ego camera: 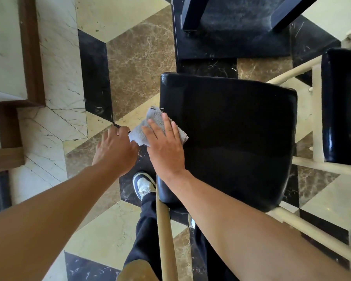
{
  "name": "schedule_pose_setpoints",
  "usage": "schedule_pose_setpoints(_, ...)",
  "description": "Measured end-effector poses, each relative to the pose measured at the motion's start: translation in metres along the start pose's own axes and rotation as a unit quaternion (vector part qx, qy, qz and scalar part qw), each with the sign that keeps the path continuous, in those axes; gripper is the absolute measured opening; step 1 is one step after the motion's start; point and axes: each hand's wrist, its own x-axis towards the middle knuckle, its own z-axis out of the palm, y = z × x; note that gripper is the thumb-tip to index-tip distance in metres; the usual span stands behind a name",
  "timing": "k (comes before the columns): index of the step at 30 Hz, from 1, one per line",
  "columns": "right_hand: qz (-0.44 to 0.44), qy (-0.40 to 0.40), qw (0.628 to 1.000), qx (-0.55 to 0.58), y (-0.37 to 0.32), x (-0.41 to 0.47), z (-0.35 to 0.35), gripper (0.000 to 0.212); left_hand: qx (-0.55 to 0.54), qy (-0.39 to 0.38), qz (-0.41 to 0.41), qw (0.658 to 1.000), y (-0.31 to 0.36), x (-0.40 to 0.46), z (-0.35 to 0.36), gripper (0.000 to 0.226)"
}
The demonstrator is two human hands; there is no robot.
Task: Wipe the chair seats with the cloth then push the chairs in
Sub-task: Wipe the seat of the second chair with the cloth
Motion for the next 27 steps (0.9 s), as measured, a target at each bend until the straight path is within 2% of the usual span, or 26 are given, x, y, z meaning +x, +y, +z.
schedule_pose_setpoints(6,-0.006,0.003,0.999,0.040,0.029,-0.021,-0.011,0.055,-0.012,0.007,0.023,1.000,0.022,0.005,-0.011,0.055)
schedule_pose_setpoints(10,0.031,0.010,0.998,0.053,0.060,-0.035,-0.018,0.058,0.014,-0.011,0.069,0.997,0.042,0.004,-0.015,0.059)
schedule_pose_setpoints(17,0.119,0.034,0.991,0.054,0.130,-0.067,-0.028,0.064,0.083,-0.015,0.136,0.987,0.077,0.009,-0.024,0.053)
schedule_pose_setpoints(24,0.168,0.046,0.984,0.049,0.184,-0.092,-0.041,0.067,0.086,-0.012,0.121,0.989,0.124,0.017,-0.020,0.052)
schedule_pose_setpoints(27,0.182,0.050,0.981,0.053,0.206,-0.097,-0.047,0.067,0.099,-0.016,0.143,0.985,0.149,0.018,-0.011,0.053)
